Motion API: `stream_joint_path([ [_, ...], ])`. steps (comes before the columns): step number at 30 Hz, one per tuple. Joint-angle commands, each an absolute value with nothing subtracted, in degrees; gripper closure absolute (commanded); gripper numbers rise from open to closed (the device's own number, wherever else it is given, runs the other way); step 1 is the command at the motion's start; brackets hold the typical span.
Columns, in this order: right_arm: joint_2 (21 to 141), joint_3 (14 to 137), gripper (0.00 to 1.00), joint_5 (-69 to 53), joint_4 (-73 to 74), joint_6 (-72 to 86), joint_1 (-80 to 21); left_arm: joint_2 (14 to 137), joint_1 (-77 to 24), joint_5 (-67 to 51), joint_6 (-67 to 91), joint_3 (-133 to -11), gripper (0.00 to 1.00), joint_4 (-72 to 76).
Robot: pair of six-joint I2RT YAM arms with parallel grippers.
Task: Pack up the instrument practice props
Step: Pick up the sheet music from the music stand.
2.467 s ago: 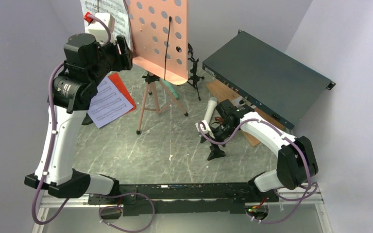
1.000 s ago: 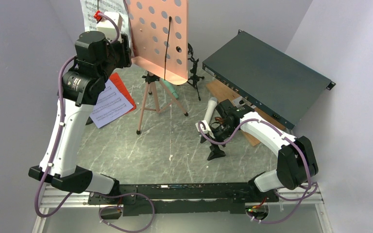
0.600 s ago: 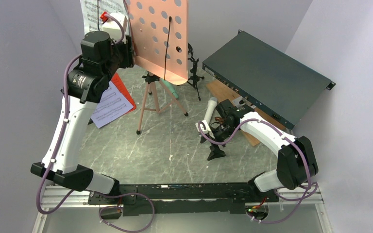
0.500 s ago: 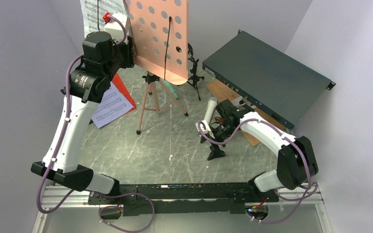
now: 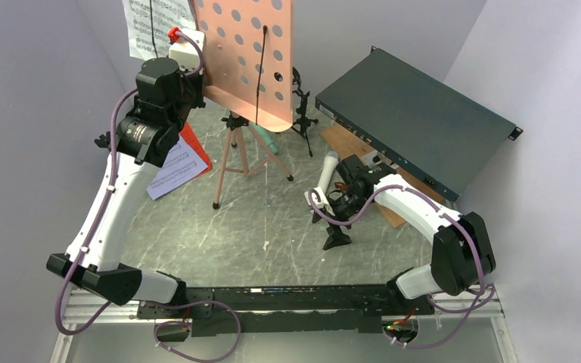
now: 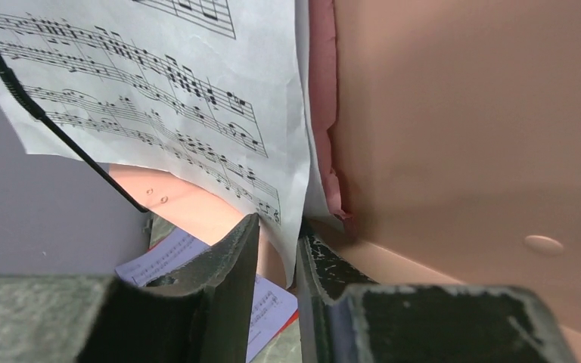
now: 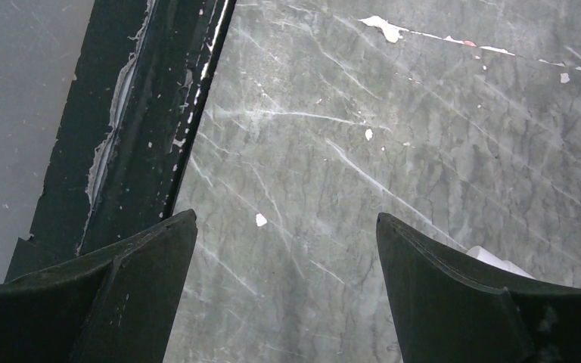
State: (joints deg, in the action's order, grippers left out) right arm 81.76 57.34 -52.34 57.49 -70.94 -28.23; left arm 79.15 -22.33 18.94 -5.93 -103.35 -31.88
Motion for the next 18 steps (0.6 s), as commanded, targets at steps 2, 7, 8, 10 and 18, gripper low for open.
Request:
stream_joint_path([
  [2,81.7,59.0,0.09,-53.4,58.4,-72.2,-28.5,75.9,-22.6,19.6,-7.4,-102.7,0.72,-25.8],
  [7,81.7,59.0,0.09,-53.4,58.5,-72.3,-28.4,74.7,-22.6,15.4,-7.2,-102.8,1.00,-26.0],
  [8,81.7,59.0,0.09,-53.4,58.5,-72.3,-28.4,74.2,-22.6,14.2,-6.9,-102.6,1.00,-25.9],
  [10,81.7,59.0,0.09,-53.4,58.5,-72.3,-28.5,73.2,-22.6,12.0,-6.2,-102.2,1.00,-25.4],
  [18,81.6,59.0,0.09,-53.4,58.6,-72.4,-28.5,69.4,-22.6,4.8,-3.1,-101.3,1.00,-25.1],
])
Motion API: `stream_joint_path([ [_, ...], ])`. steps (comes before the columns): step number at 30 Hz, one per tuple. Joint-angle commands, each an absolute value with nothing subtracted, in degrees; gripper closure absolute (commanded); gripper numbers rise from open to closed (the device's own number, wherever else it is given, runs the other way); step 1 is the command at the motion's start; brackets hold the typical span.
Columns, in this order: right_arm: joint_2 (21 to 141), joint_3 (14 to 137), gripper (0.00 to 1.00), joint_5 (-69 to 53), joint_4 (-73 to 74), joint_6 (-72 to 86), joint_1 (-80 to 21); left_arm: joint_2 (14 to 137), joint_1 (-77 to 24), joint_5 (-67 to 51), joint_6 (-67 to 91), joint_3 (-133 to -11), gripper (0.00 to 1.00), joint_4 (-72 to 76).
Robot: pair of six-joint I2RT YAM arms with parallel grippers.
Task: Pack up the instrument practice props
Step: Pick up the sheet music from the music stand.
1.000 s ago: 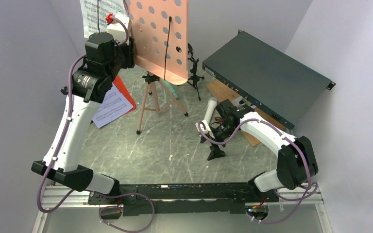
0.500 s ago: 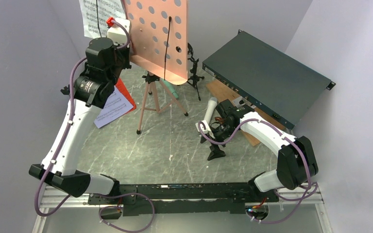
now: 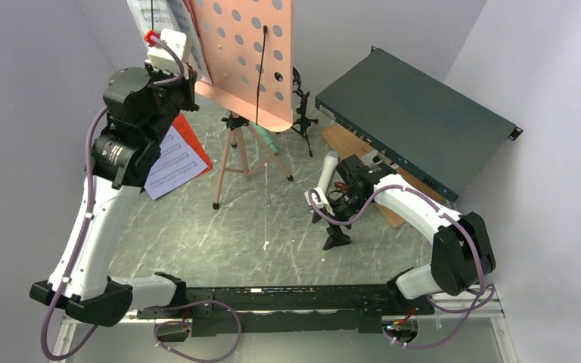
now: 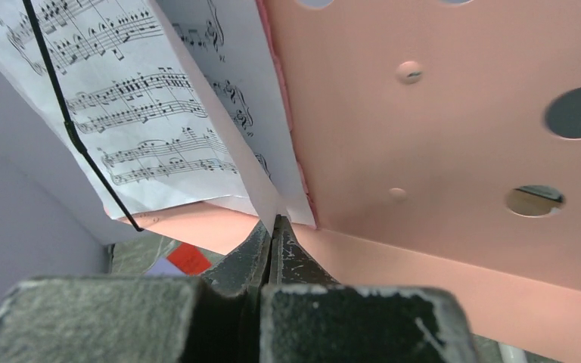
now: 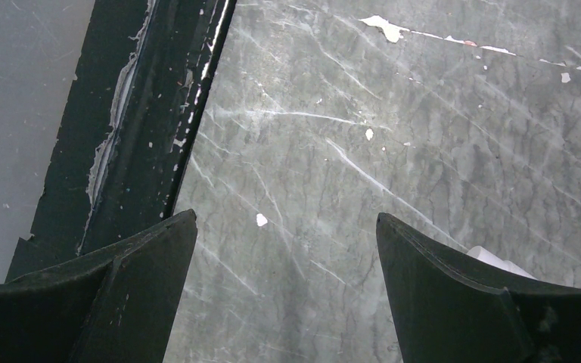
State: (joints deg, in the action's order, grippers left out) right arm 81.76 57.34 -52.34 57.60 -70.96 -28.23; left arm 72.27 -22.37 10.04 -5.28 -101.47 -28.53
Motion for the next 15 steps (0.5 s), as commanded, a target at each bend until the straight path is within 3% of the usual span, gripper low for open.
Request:
stream_joint_path([
  [1,81.7,59.1,0.09,-53.4,58.6,-72.5,-28.4,68.9,-22.6,3.7,-2.7,-101.0,1.00,-25.0],
  [15,82.0,59.2,0.09,-53.5,59.0,-72.5,-28.5,61.8,-22.6,-13.3,1.9,-98.3,1.00,-31.2],
])
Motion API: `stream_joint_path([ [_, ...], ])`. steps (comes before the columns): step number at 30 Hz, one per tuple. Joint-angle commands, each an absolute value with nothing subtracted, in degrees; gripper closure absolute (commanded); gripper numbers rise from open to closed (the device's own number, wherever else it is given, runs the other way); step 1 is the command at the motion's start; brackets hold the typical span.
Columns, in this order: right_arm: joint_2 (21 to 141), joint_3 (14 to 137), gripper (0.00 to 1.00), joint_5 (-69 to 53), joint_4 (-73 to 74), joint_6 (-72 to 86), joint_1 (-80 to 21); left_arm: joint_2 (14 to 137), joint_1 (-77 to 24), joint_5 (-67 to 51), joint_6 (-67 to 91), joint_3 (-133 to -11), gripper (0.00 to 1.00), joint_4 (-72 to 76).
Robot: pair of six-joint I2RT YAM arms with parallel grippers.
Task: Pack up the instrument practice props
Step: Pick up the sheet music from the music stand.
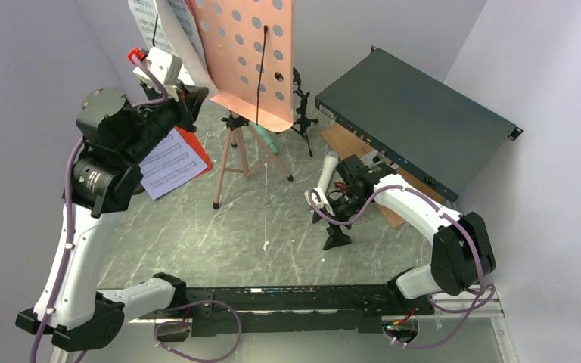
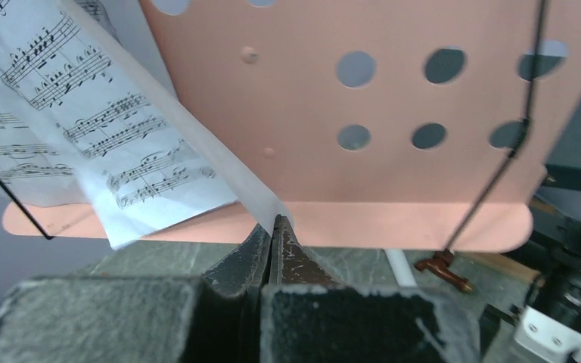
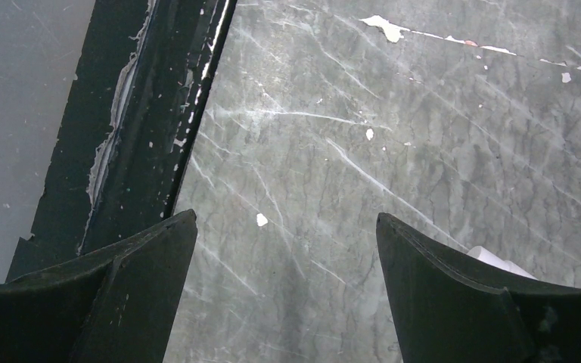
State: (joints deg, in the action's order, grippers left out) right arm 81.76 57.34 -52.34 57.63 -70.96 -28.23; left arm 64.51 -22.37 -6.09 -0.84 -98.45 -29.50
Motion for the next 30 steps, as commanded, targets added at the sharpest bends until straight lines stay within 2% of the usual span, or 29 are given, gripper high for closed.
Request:
stream_joint_path([
  [1,81.9,59.2,0.09,-53.5,58.9,-72.5,-28.5,61.3,-22.6,-15.3,2.2,-98.3,1.00,-32.2],
  [8,82.1,59.3,0.09,-53.7,59.1,-72.6,-28.6,54.7,-22.6,-25.8,5.2,-96.2,1.00,-40.8],
  [13,82.3,59.4,0.09,-53.8,59.2,-72.7,-28.6,49.0,-22.6,-28.7,7.1,-93.0,1.00,-45.7],
  [21,81.9,60.2,0.09,-55.6,60.5,-72.8,-28.7,48.8,-22.6,-37.3,12.6,-91.4,1.00,-57.8],
  [26,81.4,61.1,0.09,-58.0,61.9,-73.6,-28.7,48.3,-22.6,-41.1,18.1,-82.4,1.00,-59.9],
  [30,80.9,61.3,0.09,-58.8,61.7,-73.1,-28.6,47.1,-22.6,-42.7,24.9,-72.4,1.00,-54.3],
])
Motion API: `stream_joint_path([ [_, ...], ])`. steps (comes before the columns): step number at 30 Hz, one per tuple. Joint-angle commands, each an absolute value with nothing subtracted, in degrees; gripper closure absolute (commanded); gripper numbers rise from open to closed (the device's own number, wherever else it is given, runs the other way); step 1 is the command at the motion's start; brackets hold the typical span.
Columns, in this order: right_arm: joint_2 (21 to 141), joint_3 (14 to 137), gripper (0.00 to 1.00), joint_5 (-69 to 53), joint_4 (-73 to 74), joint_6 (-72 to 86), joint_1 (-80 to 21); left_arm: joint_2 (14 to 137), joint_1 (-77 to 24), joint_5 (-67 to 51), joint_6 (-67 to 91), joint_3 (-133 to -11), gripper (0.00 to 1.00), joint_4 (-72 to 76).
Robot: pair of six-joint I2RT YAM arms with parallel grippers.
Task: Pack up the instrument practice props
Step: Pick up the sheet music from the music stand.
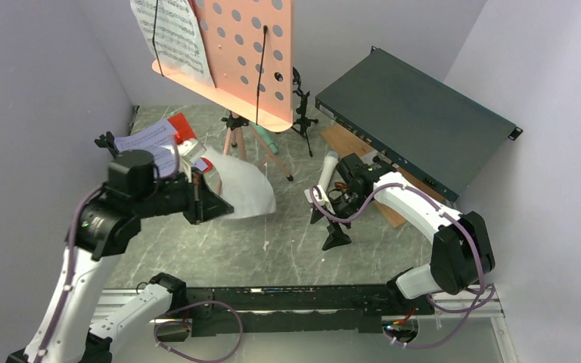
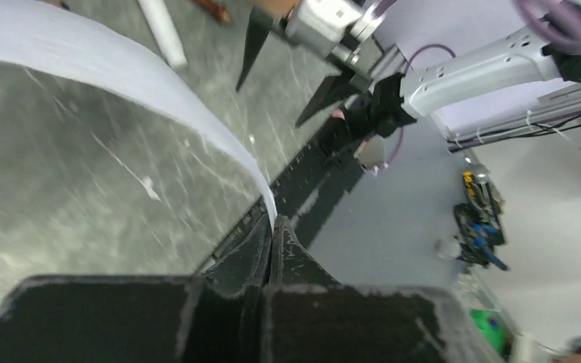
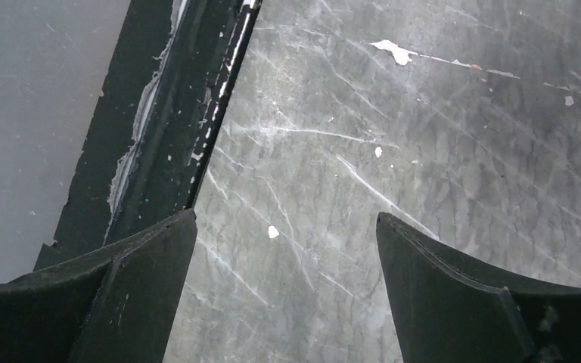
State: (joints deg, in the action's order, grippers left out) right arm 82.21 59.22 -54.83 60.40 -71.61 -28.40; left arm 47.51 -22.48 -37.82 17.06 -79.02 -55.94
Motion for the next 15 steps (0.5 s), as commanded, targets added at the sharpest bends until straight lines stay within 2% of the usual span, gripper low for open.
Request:
stream_joint_path([
  [1,80.9,61.5,0.08,-59.3,61.7,-72.8,-28.6,47.4,-22.6,-42.9,25.3,-71.0,1.00,-54.3],
  [5,81.0,62.3,0.08,-62.1,57.7,-65.2,-28.5,49.3,-22.6,-46.1,28.9,-64.9,1.00,-49.7],
  [8,80.8,61.7,0.08,-67.2,48.8,-53.3,-28.2,51.5,-22.6,-48.7,31.3,-60.4,1.00,-44.9],
  [10,80.1,59.4,0.09,-69.7,38.2,-40.0,-27.4,53.5,-22.7,-49.4,31.9,-59.0,1.00,-43.1],
  [13,78.9,52.8,0.12,-69.0,14.7,-12.1,-26.5,56.5,-24.5,-49.6,33.7,-57.5,1.00,-39.0],
  [15,78.9,50.4,0.13,-67.6,6.5,-1.7,-26.4,59.8,-26.7,-47.3,34.7,-57.6,1.00,-37.6],
])
